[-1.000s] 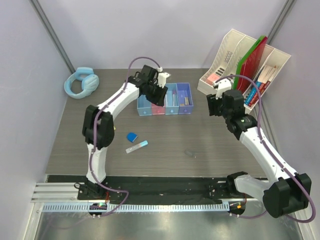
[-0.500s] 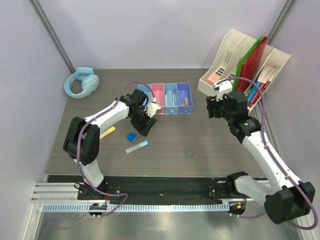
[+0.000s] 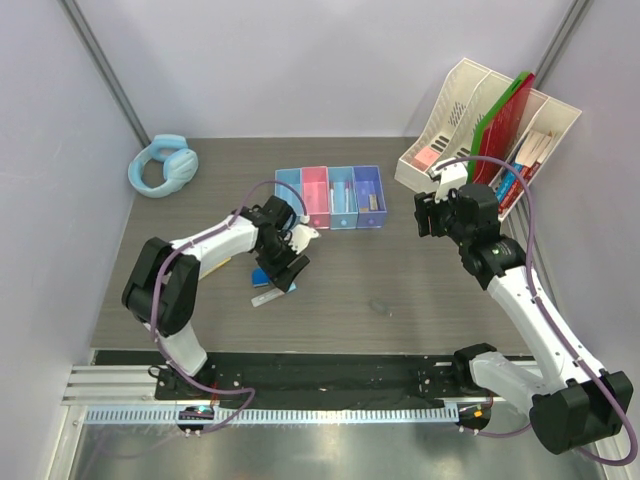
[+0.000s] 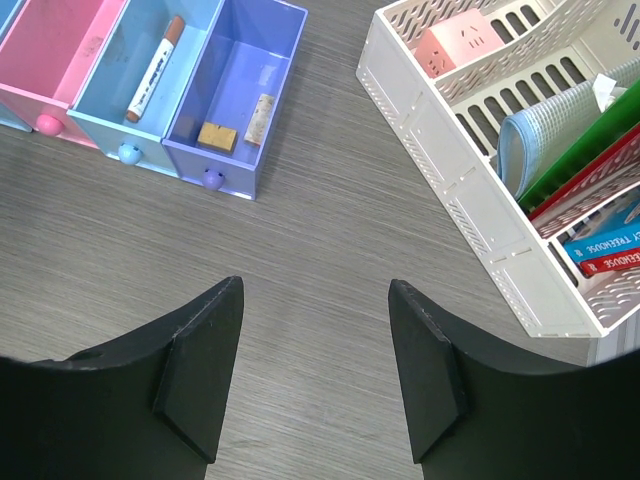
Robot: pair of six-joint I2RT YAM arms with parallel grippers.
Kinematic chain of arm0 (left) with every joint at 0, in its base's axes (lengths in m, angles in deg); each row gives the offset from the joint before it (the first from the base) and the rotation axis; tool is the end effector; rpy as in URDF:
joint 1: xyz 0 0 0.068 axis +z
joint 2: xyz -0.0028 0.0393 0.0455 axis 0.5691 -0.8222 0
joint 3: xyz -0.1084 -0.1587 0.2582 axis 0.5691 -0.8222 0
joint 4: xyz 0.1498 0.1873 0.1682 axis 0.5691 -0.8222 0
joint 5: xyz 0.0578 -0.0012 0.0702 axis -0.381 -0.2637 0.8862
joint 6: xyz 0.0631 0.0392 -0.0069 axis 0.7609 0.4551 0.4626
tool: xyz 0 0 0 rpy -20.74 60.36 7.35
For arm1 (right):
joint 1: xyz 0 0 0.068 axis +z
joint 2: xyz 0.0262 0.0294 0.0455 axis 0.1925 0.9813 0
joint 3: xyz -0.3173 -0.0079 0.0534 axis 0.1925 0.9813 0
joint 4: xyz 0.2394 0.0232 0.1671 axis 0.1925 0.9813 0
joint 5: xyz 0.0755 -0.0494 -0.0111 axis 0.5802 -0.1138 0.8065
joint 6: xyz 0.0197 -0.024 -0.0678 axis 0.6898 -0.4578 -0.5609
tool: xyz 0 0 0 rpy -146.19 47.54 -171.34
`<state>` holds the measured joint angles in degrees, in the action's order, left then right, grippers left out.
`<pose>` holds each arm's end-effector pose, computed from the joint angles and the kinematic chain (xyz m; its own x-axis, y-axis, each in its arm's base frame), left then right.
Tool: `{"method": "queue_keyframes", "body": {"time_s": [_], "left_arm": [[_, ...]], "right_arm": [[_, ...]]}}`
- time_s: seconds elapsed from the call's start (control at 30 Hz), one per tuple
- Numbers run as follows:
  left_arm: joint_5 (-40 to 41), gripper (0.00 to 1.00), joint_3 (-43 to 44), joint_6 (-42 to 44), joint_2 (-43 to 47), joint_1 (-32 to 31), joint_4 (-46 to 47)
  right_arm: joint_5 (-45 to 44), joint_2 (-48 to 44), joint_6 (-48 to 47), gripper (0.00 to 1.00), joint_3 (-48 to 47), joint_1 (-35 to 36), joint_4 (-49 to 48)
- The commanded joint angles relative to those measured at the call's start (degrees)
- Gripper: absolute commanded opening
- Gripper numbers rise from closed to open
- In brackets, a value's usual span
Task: Sort the stationery into containers
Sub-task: Pick up the pen from the center of the board.
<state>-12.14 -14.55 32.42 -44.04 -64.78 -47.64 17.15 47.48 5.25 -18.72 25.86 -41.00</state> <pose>0.3034 -0.1952 0.1836 -0.6262 0.7304 -0.2727 0.7790 0.5999 -0.1823 0.2490 0.0642 0.3580 -0.3536 -0.2490 -0.9016 -0.2914 0.9453 -0.1468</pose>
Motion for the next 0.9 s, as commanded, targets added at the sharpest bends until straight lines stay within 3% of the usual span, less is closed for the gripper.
{"method": "queue_keyframes", "body": {"time_s": [0.0,0.3,0.7,0.8,0.87], "left_arm": [[-1.28,0.64,0.53,-0.90,4.23,-1.11,2.68],[-1.02,0.64,-1.22,0.77,4.50,-3.49,1.27],[2.50,0.64,-6.68,0.33,0.02,-4.28,6.01],[2.59,0.56,-6.94,0.07,-1.65,-4.45,6.72],[2.33,0.37,-6.51,-0.37,-2.62,-4.63,6.81]], "right_arm": [[0.60,-1.09,0.76,0.65,-2.31,-0.09,-0.48],[0.42,-1.44,0.67,0.65,-2.40,-0.09,-0.22],[0.60,-2.85,0.93,0.66,-2.13,-0.09,0.22],[2.44,-2.50,0.93,0.66,-2.40,-0.17,0.40],[2.79,-2.32,0.76,0.67,-2.75,-0.09,0.66]]}}
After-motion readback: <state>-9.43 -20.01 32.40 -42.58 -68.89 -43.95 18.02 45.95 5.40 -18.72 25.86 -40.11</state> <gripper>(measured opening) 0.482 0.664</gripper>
